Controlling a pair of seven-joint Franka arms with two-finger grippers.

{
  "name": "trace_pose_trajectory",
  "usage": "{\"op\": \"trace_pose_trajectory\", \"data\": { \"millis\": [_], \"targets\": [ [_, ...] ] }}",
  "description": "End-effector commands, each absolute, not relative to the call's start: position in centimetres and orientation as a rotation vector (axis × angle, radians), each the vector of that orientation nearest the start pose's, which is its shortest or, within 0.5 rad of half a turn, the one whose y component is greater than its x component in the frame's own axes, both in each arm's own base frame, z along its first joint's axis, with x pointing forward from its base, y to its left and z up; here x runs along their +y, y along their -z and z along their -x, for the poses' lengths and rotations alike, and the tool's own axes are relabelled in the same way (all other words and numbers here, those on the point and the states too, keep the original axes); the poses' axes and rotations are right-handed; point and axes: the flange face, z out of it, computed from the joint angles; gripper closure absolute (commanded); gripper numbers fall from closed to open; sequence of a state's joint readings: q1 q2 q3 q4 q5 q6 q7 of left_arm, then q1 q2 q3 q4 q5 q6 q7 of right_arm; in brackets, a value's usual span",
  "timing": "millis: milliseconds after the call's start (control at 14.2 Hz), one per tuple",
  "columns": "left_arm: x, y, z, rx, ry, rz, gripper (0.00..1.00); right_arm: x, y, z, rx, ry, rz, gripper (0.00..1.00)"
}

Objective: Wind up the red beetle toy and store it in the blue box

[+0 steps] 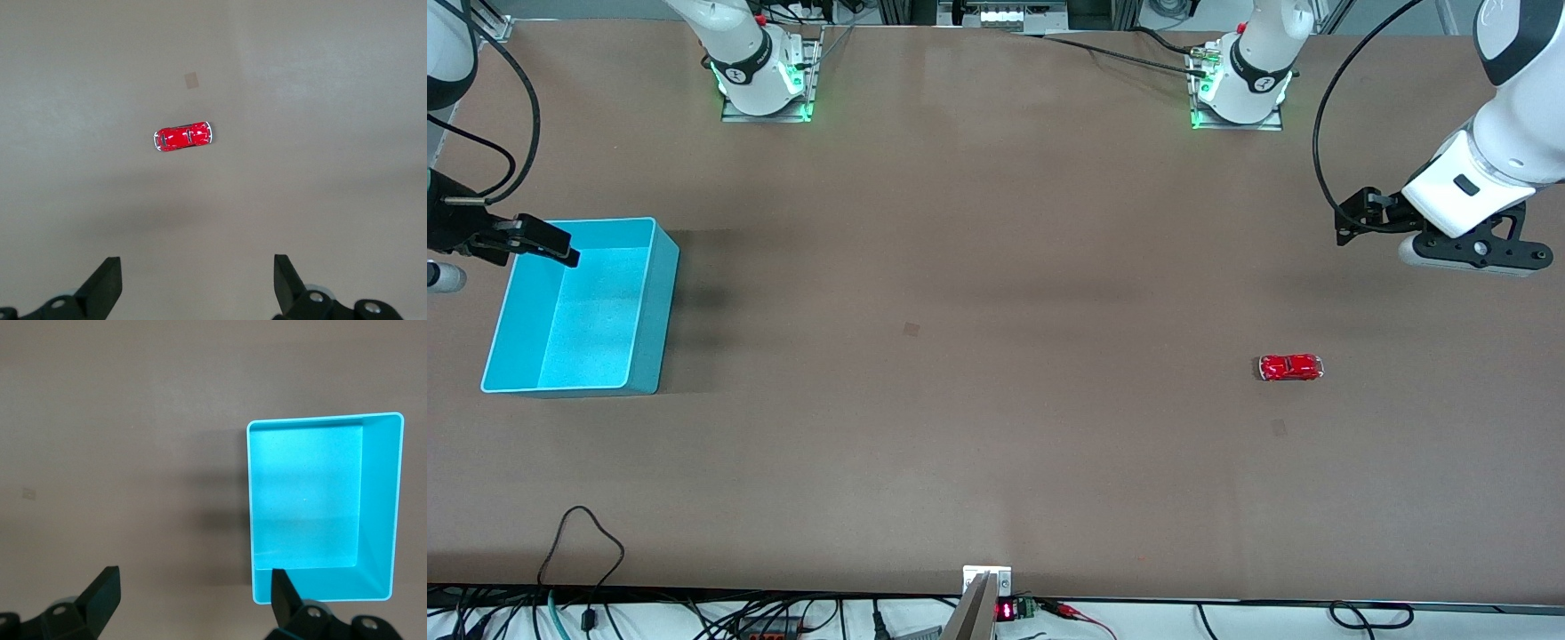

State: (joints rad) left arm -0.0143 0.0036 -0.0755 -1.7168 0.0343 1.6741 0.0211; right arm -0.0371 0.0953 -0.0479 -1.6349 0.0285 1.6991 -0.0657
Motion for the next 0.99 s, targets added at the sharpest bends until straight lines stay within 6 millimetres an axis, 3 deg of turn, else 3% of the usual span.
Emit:
{"op": "trace_pose_trajectory", "data": {
  "millis": [0,493,915],
  "targets": [
    [-4.6,-56.9,-55.3,0.202,-0.073,3.111,0.00,-4.5,-55.2,-58.5,0.052,-0.034,3.105,0.00],
    [-4.6,-56.4,-55.5,0.195,-0.095,3.111,0.00,-4.5,-55.2,-58.5,0.052,-0.034,3.105,0.00],
    [-5.5,-53.6,-54.3,0.217,-0.384,3.113,0.00,-4.5,-55.2,-58.5,0.052,-0.032,3.105,0.00]
  ]
}}
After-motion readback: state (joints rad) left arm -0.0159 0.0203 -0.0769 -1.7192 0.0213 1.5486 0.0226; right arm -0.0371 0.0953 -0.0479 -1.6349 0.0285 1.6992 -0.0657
